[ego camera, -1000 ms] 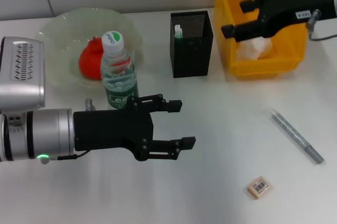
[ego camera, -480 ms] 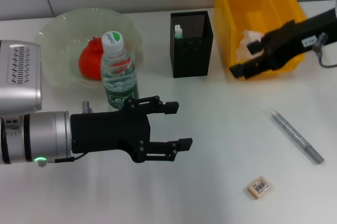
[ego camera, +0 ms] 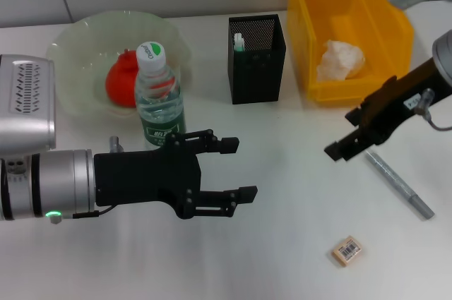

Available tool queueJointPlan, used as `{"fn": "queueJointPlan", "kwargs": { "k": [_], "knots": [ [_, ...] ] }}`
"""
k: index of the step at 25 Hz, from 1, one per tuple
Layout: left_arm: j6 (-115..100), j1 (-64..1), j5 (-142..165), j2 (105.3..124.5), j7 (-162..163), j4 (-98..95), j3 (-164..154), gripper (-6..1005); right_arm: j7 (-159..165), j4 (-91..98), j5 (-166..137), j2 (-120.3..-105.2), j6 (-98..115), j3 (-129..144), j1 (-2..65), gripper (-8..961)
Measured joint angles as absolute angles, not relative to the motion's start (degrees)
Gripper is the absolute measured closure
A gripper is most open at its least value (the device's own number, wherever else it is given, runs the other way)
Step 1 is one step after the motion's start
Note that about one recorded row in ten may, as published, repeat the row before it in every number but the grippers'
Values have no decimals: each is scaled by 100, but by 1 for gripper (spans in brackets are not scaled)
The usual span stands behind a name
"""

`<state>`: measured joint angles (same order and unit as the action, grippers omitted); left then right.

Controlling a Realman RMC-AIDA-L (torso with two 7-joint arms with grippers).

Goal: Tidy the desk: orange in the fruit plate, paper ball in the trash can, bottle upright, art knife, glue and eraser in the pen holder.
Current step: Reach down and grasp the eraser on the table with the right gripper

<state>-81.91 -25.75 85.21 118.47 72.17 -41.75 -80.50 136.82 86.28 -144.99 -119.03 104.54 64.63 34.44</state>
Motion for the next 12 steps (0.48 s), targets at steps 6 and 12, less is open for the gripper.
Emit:
{"fn": "queueJointPlan", "kwargs": {
  "k": [6,12],
  "knots": [
    [-8192,-2571,8541,11855,7215,-4159,-8058,191,13939,8617,-14762,-11906,10638,7044,3467,159],
    [-8192,-2560,8529,11860,7211,-4157,-8058,191,14196,8567,-14958,-11933,10642,7802,3453,160]
  ]
}}
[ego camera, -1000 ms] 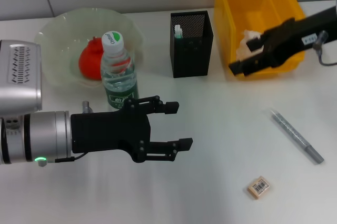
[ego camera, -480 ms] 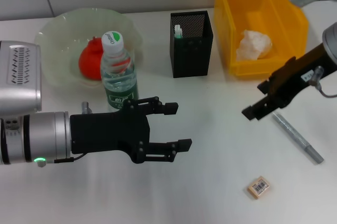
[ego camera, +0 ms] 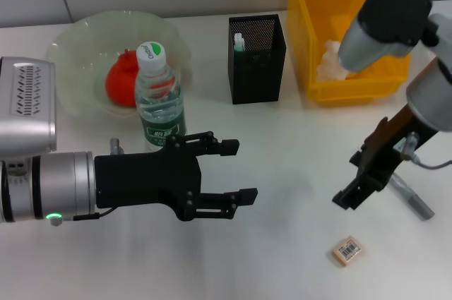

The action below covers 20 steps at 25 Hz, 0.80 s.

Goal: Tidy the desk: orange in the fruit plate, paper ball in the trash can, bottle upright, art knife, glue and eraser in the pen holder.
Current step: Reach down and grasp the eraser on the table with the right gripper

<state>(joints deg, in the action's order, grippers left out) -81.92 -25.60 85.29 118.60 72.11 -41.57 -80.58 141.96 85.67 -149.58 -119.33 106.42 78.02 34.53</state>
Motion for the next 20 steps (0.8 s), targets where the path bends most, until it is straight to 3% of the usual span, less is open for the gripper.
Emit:
{"fn": "queueJointPlan", "kwargs": {
  "k": [20],
  "knots": [
    [-8191,-2542,8519,11865,7207,-4157,-8096,191,14515,8330,-14923,-11951,10641,8680,3412,161]
  ]
}}
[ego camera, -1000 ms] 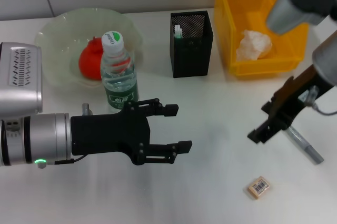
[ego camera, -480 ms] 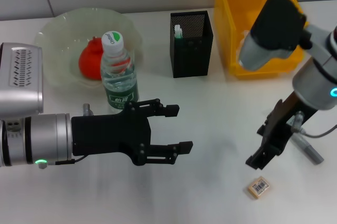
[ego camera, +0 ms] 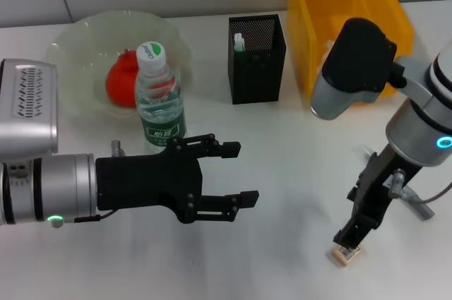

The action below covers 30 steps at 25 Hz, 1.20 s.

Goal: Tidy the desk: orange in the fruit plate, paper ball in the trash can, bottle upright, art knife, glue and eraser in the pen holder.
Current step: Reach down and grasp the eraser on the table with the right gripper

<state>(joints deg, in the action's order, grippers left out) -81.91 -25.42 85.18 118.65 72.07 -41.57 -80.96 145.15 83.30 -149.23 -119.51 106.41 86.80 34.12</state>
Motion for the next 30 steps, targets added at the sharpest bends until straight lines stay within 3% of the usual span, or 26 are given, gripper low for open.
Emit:
{"fn": "queueJointPlan", "kwargs": {
  "k": [30],
  "knots": [
    [-8191,-2566,8509,11873,7141,-4157,-8094,191,14656,7858,-14956,-11944,10380,9401,3474,163]
  ]
}}
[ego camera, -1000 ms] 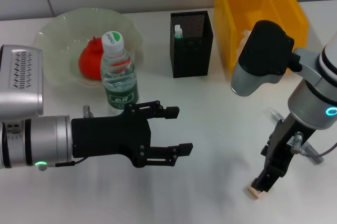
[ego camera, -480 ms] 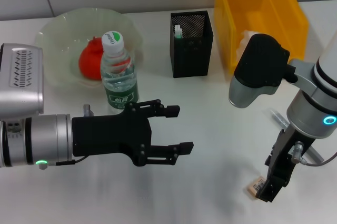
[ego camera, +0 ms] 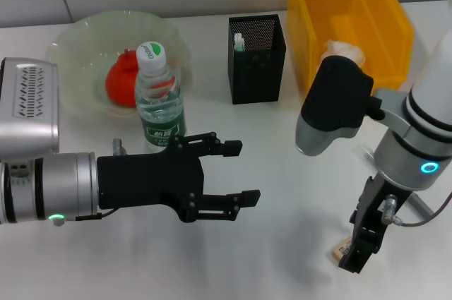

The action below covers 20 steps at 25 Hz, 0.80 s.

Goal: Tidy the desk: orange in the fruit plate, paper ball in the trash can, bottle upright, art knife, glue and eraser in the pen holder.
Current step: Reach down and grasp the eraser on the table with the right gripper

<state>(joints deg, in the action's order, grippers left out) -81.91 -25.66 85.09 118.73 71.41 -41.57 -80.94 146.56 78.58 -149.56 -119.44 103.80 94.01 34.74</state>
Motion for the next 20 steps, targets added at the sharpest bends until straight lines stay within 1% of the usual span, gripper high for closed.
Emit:
{"fn": "queueJointPlan", "kwargs": {
  "k": [20],
  "knots": [
    [-8140,-2523,8498,11874,6984,-4069,-8033,191,14798,7611,-14961,-11944,10160,9707,3618,162]
  ]
}}
